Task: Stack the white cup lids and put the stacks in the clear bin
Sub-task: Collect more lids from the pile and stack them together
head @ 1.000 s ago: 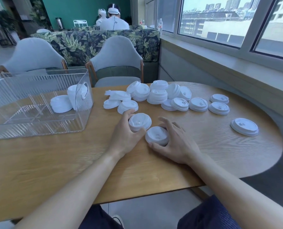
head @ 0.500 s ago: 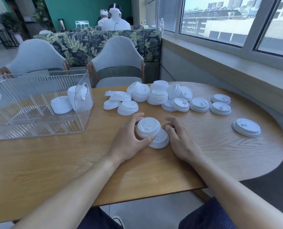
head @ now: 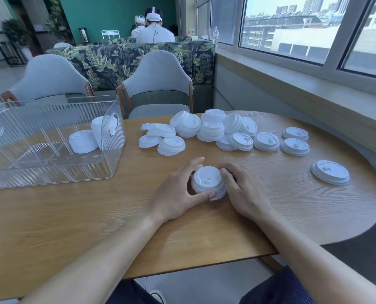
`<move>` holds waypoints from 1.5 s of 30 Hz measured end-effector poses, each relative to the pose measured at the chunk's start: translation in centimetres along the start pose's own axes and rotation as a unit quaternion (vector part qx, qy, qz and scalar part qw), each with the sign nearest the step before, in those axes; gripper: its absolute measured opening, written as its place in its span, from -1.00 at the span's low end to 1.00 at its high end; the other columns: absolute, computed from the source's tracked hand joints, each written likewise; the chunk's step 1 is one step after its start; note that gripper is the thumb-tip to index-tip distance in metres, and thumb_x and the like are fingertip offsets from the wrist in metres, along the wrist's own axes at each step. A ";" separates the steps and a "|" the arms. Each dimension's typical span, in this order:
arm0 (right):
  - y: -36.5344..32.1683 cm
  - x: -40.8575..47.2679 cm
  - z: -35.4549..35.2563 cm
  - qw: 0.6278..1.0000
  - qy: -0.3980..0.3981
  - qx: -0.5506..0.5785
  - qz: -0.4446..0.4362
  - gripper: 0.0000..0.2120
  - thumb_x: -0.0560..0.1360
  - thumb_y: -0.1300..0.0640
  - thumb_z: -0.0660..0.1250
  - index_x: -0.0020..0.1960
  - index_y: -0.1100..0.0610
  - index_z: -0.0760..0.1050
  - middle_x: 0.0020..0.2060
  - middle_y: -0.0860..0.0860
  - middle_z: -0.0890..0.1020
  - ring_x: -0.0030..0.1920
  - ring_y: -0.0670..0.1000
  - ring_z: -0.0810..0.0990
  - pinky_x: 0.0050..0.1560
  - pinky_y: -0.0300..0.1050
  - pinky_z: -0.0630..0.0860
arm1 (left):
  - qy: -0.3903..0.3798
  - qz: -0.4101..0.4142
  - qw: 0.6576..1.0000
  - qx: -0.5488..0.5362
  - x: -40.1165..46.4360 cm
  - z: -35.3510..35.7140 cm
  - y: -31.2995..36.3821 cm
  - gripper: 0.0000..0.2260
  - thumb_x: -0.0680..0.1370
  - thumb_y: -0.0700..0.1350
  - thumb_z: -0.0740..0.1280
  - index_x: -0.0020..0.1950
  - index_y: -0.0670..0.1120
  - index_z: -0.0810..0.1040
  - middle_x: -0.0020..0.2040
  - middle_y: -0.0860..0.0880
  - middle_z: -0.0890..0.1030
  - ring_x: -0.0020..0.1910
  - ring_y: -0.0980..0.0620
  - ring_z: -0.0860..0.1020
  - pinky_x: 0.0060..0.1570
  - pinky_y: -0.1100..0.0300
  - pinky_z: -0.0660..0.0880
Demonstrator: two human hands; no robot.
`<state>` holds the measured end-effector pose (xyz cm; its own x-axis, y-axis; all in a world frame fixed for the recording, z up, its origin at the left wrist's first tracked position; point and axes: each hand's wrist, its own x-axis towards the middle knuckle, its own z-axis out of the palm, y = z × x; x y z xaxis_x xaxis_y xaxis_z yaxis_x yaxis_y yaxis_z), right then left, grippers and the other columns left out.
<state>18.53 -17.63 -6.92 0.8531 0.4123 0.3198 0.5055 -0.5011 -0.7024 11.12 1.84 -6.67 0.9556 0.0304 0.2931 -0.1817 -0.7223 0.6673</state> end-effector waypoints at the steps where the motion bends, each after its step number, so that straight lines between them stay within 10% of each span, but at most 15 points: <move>1: 0.0 0.0 0.0 1.000 -0.002 -0.004 -0.002 -0.79 0.66 0.02 0.15 0.13 -0.06 0.57 0.00 -0.26 0.59 0.13 -0.11 0.48 0.11 -0.16 0.36 | -0.005 -0.001 1.000 0.006 0.0 0.0 0.0 -0.21 0.40 0.31 0.53 0.55 0.24 0.27 0.38 0.22 0.52 0.36 0.22 0.47 0.39 0.08 0.42; 36: 0.1 -0.1 0.2 0.998 -0.012 -0.061 -0.016 -0.67 0.61 0.10 0.22 0.30 0.01 0.62 0.19 -0.16 0.60 0.30 -0.09 0.40 0.34 -0.16 0.35 | -0.020 0.000 0.990 0.142 -0.6 0.3 1.4 -0.30 0.50 0.33 0.39 0.57 0.11 0.32 0.51 0.24 0.36 0.47 0.22 0.28 0.46 0.15 0.25; 45: -1.4 -1.4 0.7 0.997 -0.001 -0.070 -0.032 -0.79 0.65 0.06 0.18 0.06 0.05 0.60 -0.01 -0.13 0.62 0.15 -0.05 0.47 0.16 -0.13 0.38 | 0.076 -0.072 0.995 0.004 -2.8 -1.2 0.5 -0.26 0.38 0.26 0.54 0.48 0.05 0.41 0.31 0.19 0.50 0.29 0.18 0.49 0.32 0.15 0.44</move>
<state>16.58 -16.98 -6.79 0.8184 0.4484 0.3594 0.5720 -0.5745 -0.5855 8.06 2.25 -6.36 0.9255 0.2368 0.2956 -0.0440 -0.7079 0.7050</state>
